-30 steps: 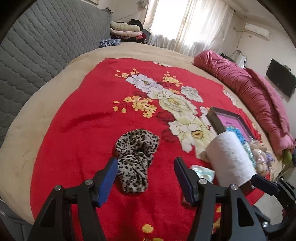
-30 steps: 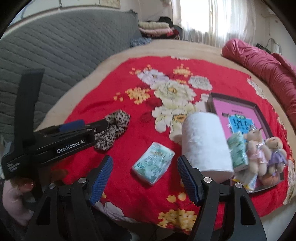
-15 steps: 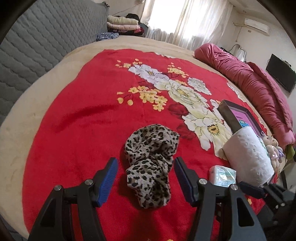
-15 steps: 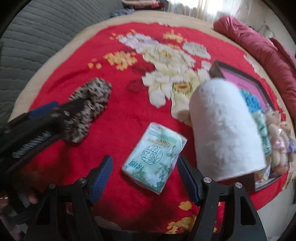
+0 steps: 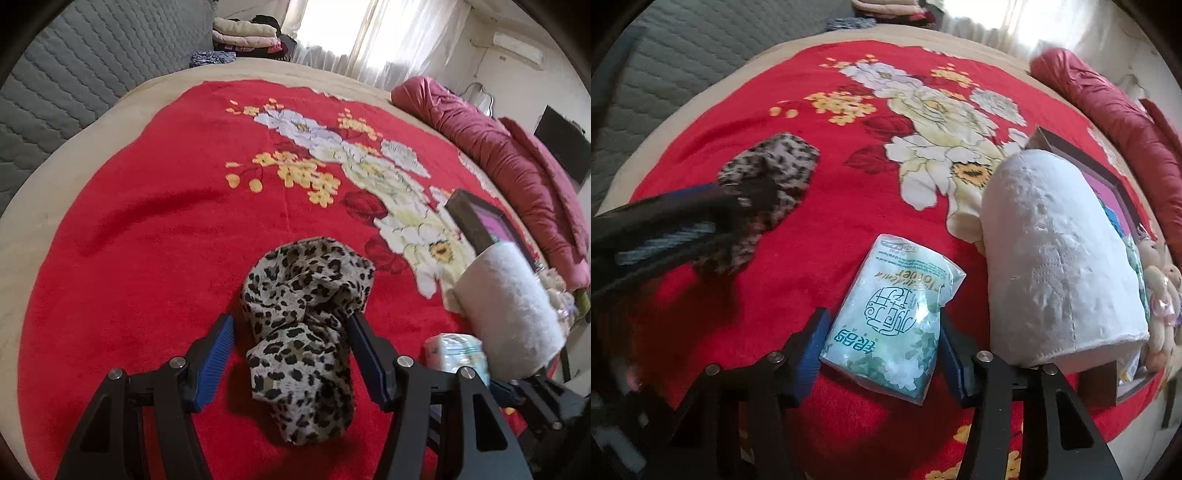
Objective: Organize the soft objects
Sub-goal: 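Grasp the leopard-print scrunchie with the left gripper while the right gripper grasps the pale green tissue pack, then carry the scrunchie in the left gripper while the right gripper carries the tissue pack toward the tray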
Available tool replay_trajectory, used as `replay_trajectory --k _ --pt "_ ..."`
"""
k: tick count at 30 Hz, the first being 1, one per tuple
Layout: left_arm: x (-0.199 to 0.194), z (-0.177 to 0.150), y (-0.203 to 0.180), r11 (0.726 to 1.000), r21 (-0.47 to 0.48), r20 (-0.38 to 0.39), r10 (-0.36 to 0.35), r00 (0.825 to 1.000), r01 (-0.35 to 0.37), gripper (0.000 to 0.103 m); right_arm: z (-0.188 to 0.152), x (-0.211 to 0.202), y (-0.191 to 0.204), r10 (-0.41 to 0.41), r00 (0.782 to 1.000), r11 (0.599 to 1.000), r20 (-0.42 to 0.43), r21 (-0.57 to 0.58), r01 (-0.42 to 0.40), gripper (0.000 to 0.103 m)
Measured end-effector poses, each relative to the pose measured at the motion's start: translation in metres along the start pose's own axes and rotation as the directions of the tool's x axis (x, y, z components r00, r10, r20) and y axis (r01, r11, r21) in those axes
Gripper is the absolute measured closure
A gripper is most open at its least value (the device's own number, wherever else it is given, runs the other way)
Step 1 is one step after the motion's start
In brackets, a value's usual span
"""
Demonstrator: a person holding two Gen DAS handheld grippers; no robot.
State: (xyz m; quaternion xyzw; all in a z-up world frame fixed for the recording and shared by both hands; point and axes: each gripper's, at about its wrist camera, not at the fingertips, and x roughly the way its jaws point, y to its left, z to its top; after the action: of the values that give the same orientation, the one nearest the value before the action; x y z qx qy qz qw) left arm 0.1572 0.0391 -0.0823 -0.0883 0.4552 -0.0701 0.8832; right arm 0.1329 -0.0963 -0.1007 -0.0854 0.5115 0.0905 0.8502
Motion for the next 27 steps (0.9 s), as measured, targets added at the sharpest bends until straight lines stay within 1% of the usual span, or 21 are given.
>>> replay_trajectory --k 2,3,4,5,6,7,10,13,18,21,22,24,27 --pt "0.006 -0.001 -0.001 1.0 0.007 -0.003 0.013 1.0 -0.013 0.055 -0.001 -0.005 -0.004 0.026 1.0 1.0 0.008 -0.005 -0.026 0.048" --pt "0.008 -0.001 -0.002 1.0 0.009 -0.001 0.02 1.0 -0.02 0.073 -0.002 -0.008 -0.005 0.039 0.999 0.999 0.014 -0.001 -0.039 0.048" --pt "0.009 -0.001 -0.002 1.0 0.008 0.001 0.022 1.0 -0.022 0.084 -0.002 -0.015 -0.008 0.057 0.998 0.998 0.033 -0.003 -0.057 0.048" --pt "0.01 -0.001 -0.002 1.0 0.001 -0.002 0.015 1.0 -0.015 0.085 -0.002 -0.022 -0.008 0.055 0.997 0.998 0.055 -0.019 -0.054 0.048" --pt "0.01 -0.001 0.0 1.0 -0.01 -0.003 0.006 1.0 -0.006 0.089 -0.002 -0.028 -0.007 0.056 0.996 0.998 0.075 -0.03 -0.054 0.048" --pt "0.009 -0.001 0.0 1.0 -0.019 0.002 -0.006 1.0 0.006 0.09 -0.001 -0.036 -0.008 0.073 0.992 0.997 0.102 -0.042 -0.069 0.048" --pt "0.001 -0.002 -0.004 1.0 -0.011 0.028 -0.024 0.999 0.025 0.09 0.002 -0.059 -0.012 0.085 0.982 0.995 0.17 -0.063 -0.075 0.048" --pt "-0.012 -0.004 -0.011 0.998 -0.013 0.056 -0.055 0.997 0.056 0.09 0.004 -0.078 -0.019 0.079 0.97 0.995 0.231 -0.078 -0.062 0.048" --pt "-0.046 -0.006 -0.037 0.995 0.015 0.112 -0.099 0.989 0.097 0.09 0.0 -0.103 -0.045 0.079 0.949 0.997 0.306 -0.033 -0.073 0.048" --pt "-0.066 -0.004 -0.06 0.988 0.029 0.133 -0.156 0.979 0.154 0.09 -0.005 -0.117 -0.071 0.054 0.936 0.998 0.349 0.013 -0.063 0.048" --pt "-0.073 -0.003 -0.071 0.984 0.041 0.139 -0.177 0.974 0.173 0.09 -0.008 -0.122 -0.079 0.032 0.933 0.999 0.36 0.024 -0.044 0.048" --pt "-0.083 -0.003 -0.094 0.977 0.081 0.146 -0.207 0.967 0.197 0.09 -0.014 -0.135 -0.101 -0.009 0.918 0.999 0.397 0.044 -0.01 0.048" --pt "-0.094 -0.005 -0.135 0.963 0.154 0.145 -0.242 0.959 0.22 0.09 -0.022 -0.147 -0.132 -0.055 0.906 0.995 0.42 0.093 0.017 0.048"
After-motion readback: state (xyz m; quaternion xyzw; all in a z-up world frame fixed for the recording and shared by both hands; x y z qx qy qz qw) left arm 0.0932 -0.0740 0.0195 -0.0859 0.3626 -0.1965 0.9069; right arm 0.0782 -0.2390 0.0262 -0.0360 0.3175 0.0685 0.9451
